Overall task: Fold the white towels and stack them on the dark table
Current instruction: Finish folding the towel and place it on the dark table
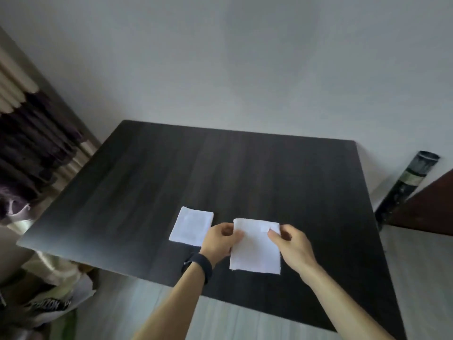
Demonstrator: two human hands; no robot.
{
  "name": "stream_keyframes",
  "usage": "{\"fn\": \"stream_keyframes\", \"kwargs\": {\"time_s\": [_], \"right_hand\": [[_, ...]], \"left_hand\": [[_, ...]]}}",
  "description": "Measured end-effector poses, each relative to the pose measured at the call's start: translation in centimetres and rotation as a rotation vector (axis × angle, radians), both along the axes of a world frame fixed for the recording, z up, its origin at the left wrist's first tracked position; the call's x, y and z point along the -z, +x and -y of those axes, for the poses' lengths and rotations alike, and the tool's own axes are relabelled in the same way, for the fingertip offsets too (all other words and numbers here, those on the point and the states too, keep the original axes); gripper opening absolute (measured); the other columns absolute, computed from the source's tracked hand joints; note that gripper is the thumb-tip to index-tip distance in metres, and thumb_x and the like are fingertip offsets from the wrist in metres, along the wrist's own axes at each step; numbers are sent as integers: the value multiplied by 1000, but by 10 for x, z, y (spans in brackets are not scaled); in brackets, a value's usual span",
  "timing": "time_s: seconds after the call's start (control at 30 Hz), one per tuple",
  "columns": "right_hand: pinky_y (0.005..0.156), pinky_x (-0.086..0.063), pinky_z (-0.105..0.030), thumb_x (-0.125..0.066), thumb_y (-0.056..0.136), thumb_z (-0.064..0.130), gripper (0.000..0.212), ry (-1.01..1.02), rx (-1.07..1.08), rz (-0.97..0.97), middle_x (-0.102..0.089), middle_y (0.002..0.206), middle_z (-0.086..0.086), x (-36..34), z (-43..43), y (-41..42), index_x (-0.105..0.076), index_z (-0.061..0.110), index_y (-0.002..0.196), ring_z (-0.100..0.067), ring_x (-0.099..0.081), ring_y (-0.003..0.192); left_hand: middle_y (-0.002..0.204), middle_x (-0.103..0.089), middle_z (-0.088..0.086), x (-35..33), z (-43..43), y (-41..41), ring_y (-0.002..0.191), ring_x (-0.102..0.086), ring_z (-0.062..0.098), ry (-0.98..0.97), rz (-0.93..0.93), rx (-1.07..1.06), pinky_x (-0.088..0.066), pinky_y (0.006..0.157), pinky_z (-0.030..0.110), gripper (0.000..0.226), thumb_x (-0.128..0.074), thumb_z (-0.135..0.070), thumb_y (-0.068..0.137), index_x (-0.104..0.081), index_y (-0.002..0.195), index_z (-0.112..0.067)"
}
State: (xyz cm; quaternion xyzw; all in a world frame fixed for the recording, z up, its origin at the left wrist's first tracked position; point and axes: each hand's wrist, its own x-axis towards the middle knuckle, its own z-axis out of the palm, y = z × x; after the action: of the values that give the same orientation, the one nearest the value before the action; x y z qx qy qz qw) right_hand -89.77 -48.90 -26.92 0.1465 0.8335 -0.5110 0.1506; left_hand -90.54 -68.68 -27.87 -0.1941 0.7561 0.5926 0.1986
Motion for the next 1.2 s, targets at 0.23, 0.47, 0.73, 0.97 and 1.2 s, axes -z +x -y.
{"fn": "stream_keyframes", "kwargs": {"time_s": [0.23, 0.47, 0.73, 0.97, 1.2], "right_hand": [[61, -47, -22, -63, 93, 37, 17, 84, 37, 34, -65, 87, 6, 102, 39, -35, -62, 19, 93, -4, -59, 76], [58, -47, -27, -57, 94, 42, 20, 255, 52, -67, -64, 83, 10, 143, 52, -49, -61, 23, 90, -8, -59, 75], [90, -49, -29, -59, 93, 48, 48, 341, 43, -244, -59, 127, 6, 152, 53, -32, -54, 21, 133, -15, -55, 115], [109, -38, -48, -26, 100, 42, 60, 784, -374, -413, -27, 161, -4, 177, 50, 3, -34, 14, 152, -25, -30, 146], [110, -34, -56, -20, 100, 43, 64, 844, -435, -325, -26, 161, -6, 182, 46, -17, -31, 11, 153, -27, -28, 147]], "left_hand": [[99, -70, -13, 98, 30, -43, 95, -66, 12, -236, -7, 2, -57, 85, 37, 27, -72, -39, 82, -66, 106, -27], [92, -61, -19, 131, 35, -55, 84, -57, -1, -435, -146, 45, -42, 65, 14, 21, -65, -33, 90, -61, 110, -28], [141, -48, -1, 138, 32, -15, 119, -51, 23, -947, -634, 365, -49, 92, 39, 46, -56, -38, 91, -51, 134, -22], [162, 17, -11, 161, 38, -7, 150, 10, 15, -1099, -441, 672, 15, 118, 45, 63, -17, -52, 102, 4, 156, -30], [157, 30, -15, 159, 33, -16, 147, 23, 13, -1110, -344, 652, 21, 115, 47, 64, -10, -56, 101, 22, 151, -34]]}}
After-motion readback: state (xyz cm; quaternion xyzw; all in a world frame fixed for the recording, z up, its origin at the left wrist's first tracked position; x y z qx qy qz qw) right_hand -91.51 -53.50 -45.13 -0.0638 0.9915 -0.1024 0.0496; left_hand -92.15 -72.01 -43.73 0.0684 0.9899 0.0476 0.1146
